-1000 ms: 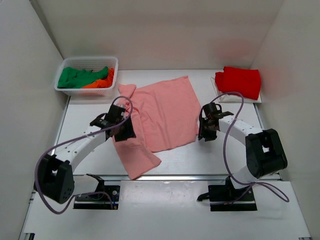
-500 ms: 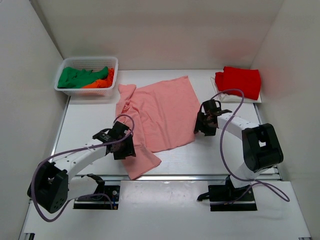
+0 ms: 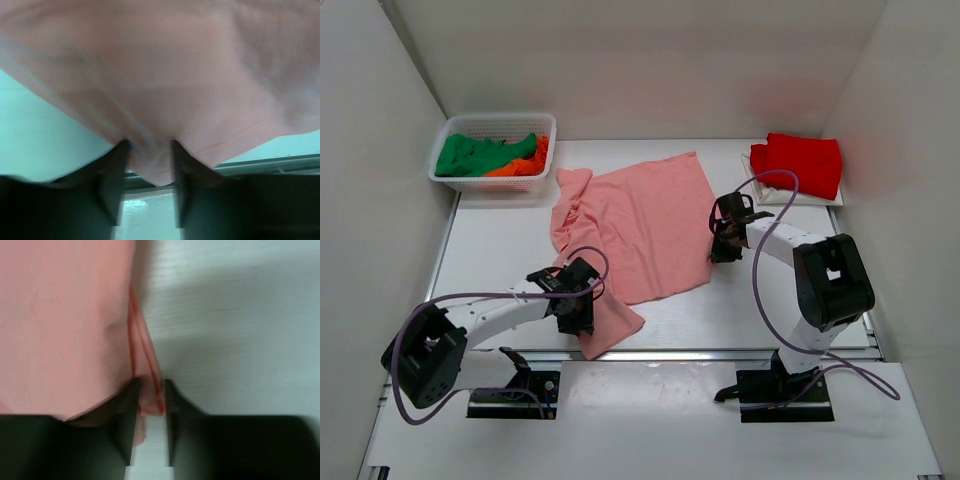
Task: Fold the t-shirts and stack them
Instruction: Flatten out the tshirt
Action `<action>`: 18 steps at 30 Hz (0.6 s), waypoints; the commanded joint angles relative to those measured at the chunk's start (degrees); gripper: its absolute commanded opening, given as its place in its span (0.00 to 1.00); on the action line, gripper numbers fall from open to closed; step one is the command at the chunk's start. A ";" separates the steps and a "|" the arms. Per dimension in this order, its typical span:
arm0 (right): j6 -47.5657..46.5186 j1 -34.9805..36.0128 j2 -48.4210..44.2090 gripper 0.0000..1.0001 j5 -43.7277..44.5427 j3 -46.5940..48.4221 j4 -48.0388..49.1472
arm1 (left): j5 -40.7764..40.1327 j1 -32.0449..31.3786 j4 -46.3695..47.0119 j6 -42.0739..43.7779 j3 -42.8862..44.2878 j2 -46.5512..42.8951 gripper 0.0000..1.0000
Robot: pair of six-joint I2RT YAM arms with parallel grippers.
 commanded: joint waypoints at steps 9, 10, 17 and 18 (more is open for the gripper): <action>0.05 -2.17 -6.35 0.01 4.22 -0.28 -9.69 | -5.24 2.41 -0.25 2.12 4.04 2.75 0.00; -0.30 -3.57 -7.24 0.00 4.83 -0.54 -10.74 | -6.55 3.39 -0.96 3.00 4.84 2.04 0.00; -2.93 -10.61 -15.86 0.00 4.57 -1.68 -17.33 | -9.11 10.08 -6.42 9.25 9.68 0.81 0.00; -3.46 -10.36 -17.34 0.01 4.22 -2.64 -17.69 | -8.24 10.25 -6.68 9.34 9.33 -0.07 0.00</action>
